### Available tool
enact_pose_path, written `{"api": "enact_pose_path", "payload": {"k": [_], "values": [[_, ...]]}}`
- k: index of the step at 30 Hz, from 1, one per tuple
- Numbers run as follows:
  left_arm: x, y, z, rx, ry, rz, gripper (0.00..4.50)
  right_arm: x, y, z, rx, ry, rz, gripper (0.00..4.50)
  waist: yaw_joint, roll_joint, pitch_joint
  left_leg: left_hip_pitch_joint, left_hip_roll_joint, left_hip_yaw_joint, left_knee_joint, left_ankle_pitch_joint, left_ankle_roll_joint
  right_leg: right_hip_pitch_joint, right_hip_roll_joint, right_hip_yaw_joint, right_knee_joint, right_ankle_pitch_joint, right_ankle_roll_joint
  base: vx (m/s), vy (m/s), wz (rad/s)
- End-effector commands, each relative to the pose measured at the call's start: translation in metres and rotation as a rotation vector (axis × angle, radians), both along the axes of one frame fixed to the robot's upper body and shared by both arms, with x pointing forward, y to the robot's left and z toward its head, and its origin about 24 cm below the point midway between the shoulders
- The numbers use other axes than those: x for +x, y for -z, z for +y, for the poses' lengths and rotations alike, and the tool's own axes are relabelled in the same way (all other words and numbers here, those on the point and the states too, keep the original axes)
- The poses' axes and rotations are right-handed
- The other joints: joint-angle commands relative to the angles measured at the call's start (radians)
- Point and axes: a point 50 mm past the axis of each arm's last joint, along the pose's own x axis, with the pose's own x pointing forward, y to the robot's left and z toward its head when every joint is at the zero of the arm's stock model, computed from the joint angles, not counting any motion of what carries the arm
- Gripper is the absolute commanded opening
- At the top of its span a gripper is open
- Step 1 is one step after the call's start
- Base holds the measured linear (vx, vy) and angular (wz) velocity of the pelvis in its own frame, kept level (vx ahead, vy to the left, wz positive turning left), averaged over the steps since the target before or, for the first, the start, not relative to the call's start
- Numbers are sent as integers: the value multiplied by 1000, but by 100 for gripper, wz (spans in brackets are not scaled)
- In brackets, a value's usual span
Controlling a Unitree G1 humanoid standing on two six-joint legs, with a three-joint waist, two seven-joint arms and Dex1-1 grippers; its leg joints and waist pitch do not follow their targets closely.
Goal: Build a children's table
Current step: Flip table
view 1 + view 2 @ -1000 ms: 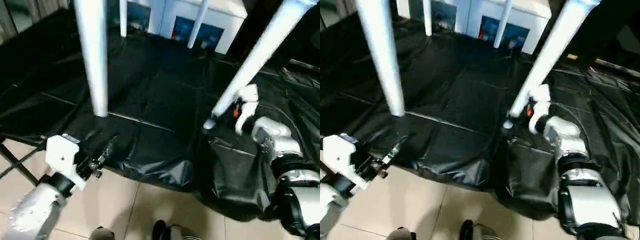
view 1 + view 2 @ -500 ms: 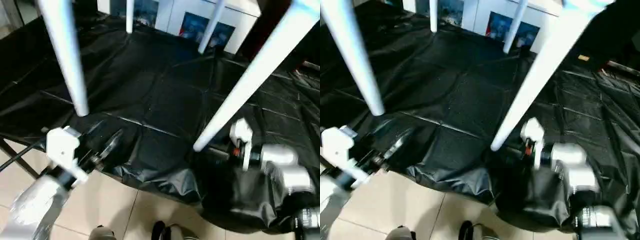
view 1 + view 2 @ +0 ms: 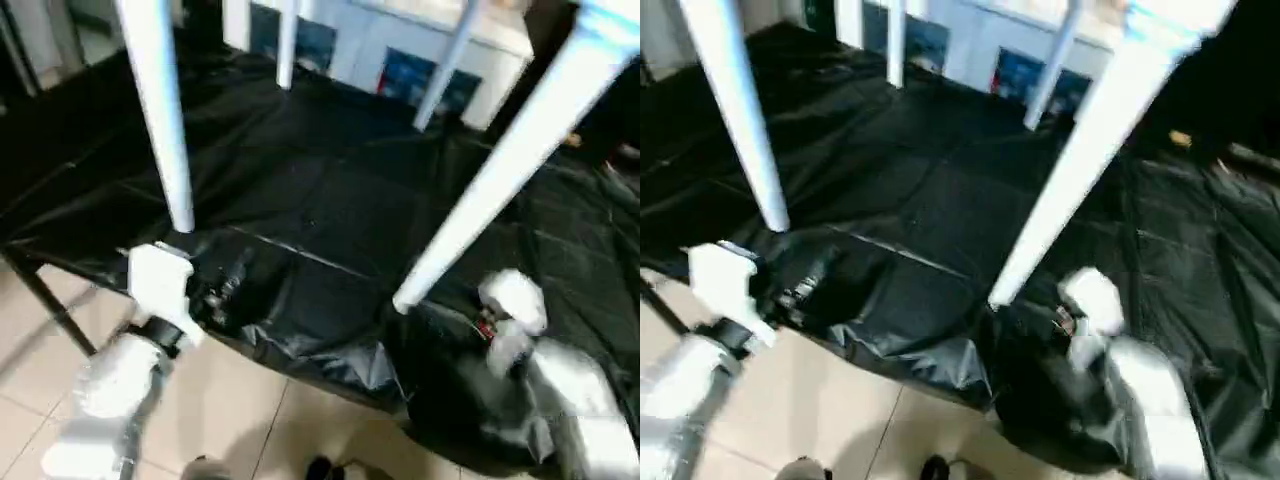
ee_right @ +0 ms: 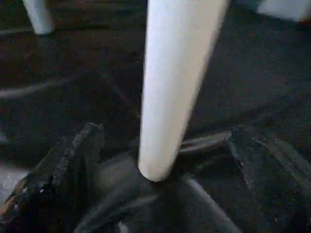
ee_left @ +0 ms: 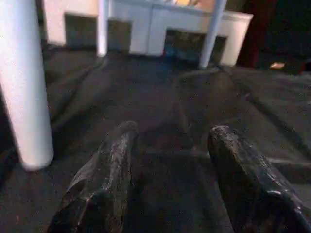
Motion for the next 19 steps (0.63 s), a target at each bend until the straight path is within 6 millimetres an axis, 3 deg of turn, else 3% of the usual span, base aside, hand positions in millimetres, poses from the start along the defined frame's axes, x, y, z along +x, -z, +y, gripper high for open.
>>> {"api": "enact_pose_path", "payload": {"k": [1,3,4,5,6,7,8,9,11,12,13,14,15,16,17,18,19], "values": [[2,7,-6,45,-61,10,273,-12,-11,-21,11,243,-55,448,2,34,-71,-3,32,-4,-76,-197,51,47,-80,57,-107,-489,-4,0,0,0],[4,6,-7,75,-99,-4,273,-22,-11,-19,-4,322,-54,448,-3,27,-70,-2,30,-8,-81,-245,38,49,-77,50,-112,-516,19,0,0,0],[5,5,-9,79,-91,-20,273,-26,-9,-13,-14,346,-51,448,-6,64,-73,-2,28,-12,-85,-290,28,51,-76,48,-116,-518,29,0,0,0],[5,5,-9,79,-91,-20,273,-26,-9,-13,-14,346,-51,448,-7,52,-72,-9,25,-15,-88,-295,31,57,-78,43,-122,-545,49,0,0,0],[6,4,-11,82,-84,-33,273,-29,-8,-9,-20,362,-48,448,-14,47,-73,-10,23,-17,-87,-320,31,58,-80,37,-132,-592,65,0,0,0],[6,3,-12,74,-74,-41,273,-33,-7,-2,-19,378,-40,448,-11,79,-73,-2,22,-20,-89,-344,27,55,-81,36,-135,-603,62,0,0,0],[6,2,-13,68,-67,-47,273,-36,-7,5,-4,396,-44,448,-17,67,-73,-1,21,-17,-86,-350,35,53,-81,32,-146,-611,62,0,0,0],[7,1,-14,64,-75,-69,273,-42,-6,11,13,447,-53,448,-15,81,-72,2,20,-20,-89,-365,34,54,-83,28,-150,-622,57,0,0,0],[8,1,-15,67,-79,-78,273,-44,-5,13,22,461,-54,448,-20,81,-72,5,20,-23,-88,-406,31,54,-83,16,-162,-676,72,0,0,0],[8,2,-16,72,-82,-83,273,-48,-4,17,36,466,-52,448,-21,88,-77,4,23,-25,-89,-412,32,62,-85,11,-164,-658,78,0,0,0],[8,3,-18,65,-83,-86,273,-51,-3,19,42,477,-49,448,-23,88,-76,5,23,-24,-90,-414,35,61,-85,10,-166,-655,78,0,0,0],[8,3,-18,62,-84,-88,273,-52,-2,20,43,484,-47,448,-24,96,-73,8,20,-23,-90,-425,36,57,-84,7,-173,-669,83,0,0,0],[8,4,-20,48,-84,-88,273,-54,-1,21,42,494,-44,448,-26,95,-71,10,19,-22,-88,-436,37,54,-83,3,-180,-692,91,0,0,0],[9,5,-21,43,-91,-85,273,-55,0,21,48,502,-38,448,-32,98,-67,17,17,-24,-85,-465,36,55,-83,-13,-196,-736,108,0,0,0],[9,5,-21,43,-91,-85,273,-55,0,21,48,502,-38,448,-35,101,-69,23,18,-25,-84,-476,36,59,-83,-20,-201,-735,112,0,0,0],[11,5,-23,36,-88,-92,273,-56,1,21,54,522,-31,448,-49,117,-66,21,48,-44,-108,-567,43,88,-78,-45,-193,-657,100,0,0,0],[13,5,-24,39,-90,-97,273,-56,1,20,56,531,-29,448,-53,119,-67,3,63,-53,-124,-597,42,111,-77,-39,-163,-591,89,0,0,0]]}}
